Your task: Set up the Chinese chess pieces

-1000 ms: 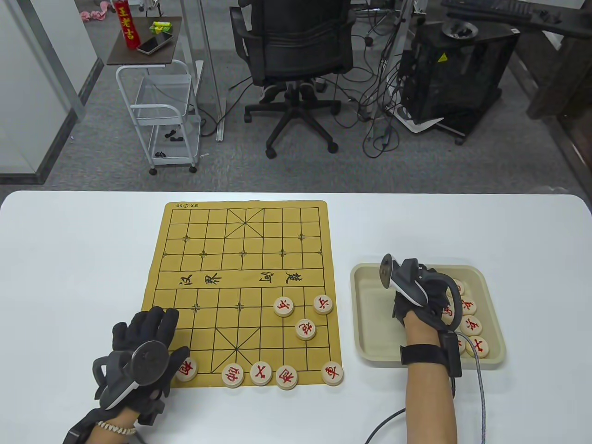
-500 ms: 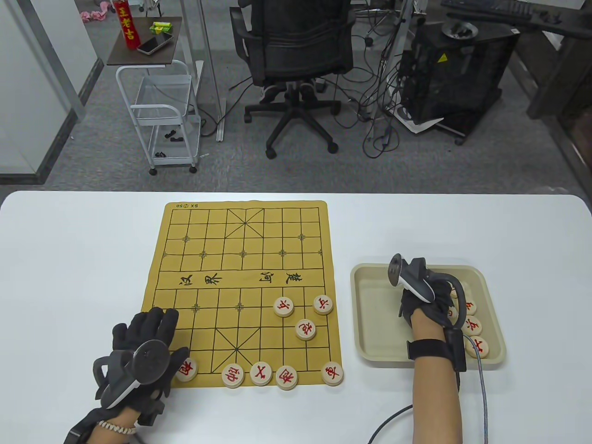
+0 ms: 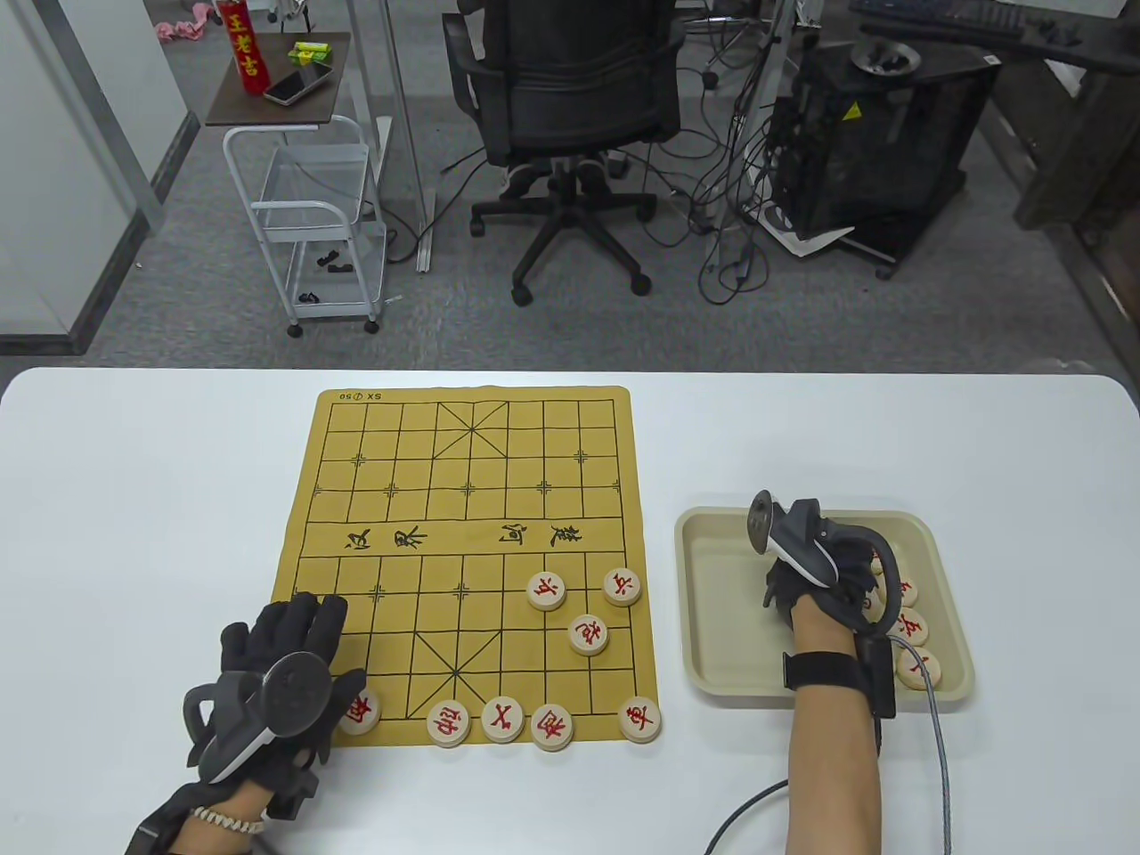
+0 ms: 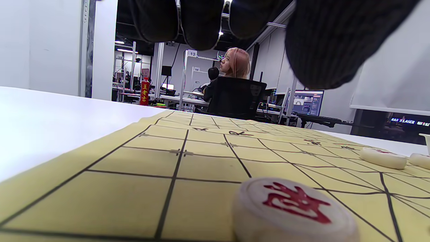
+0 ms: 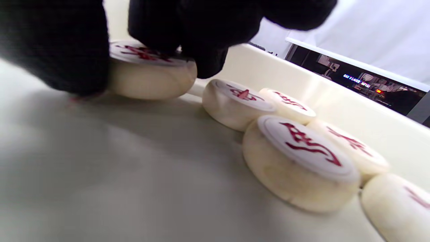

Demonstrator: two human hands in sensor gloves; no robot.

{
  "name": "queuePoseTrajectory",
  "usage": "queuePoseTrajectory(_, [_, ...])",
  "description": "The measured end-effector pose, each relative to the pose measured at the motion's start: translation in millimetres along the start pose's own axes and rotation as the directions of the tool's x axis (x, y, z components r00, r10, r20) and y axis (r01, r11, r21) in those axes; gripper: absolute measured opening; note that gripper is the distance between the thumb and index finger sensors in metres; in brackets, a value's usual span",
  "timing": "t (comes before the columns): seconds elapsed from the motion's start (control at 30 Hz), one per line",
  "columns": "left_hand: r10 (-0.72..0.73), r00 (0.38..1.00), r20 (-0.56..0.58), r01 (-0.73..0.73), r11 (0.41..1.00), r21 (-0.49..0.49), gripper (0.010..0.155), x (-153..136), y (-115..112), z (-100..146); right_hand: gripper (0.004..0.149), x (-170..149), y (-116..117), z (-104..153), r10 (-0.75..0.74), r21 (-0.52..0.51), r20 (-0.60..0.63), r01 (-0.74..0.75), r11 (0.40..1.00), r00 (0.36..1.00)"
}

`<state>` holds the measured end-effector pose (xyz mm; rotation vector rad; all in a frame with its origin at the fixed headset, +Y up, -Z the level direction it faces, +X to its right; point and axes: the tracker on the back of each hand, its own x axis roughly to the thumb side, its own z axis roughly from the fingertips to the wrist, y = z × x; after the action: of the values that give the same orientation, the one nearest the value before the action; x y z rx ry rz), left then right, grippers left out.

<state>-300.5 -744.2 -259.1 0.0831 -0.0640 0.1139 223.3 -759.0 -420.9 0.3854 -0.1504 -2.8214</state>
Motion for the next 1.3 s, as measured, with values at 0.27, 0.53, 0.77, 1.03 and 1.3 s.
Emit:
queuePoseTrajectory(0.27, [0.031,0.999,0.003,-0.032,0.999,0.021,0.086,-2,5,2,0.063,10,-37,49,-0.113,-0.152,0.105,0.128,0.98,0.988])
queuePoseTrajectory(0.53, [0.033,0.999,0.03,-0.034,0.999,0.031,0.086,0,7,4,0.064,66,-82,140,-0.178,-0.295,0.379,0.301,0.907,0.908])
queuePoseTrajectory(0.77, [0.015,0.999,0.051,-0.016,1.0,0.024,0.086,3,4,5,0.064,117,-77,211,-0.192,-0.291,0.563,0.41,0.865,0.804])
queuePoseTrajectory(1.03, [-0.032,0.994,0.108,0.032,0.999,-0.002,0.086,20,-1,8,0.064,122,-58,226,-0.092,-0.369,0.578,0.36,0.857,0.811])
queuePoseTrajectory(1.3, [0.179,0.95,0.255,-0.146,0.979,-0.143,0.085,82,0,6,0.065,119,-57,230,-0.177,-0.314,0.628,0.455,0.833,0.758])
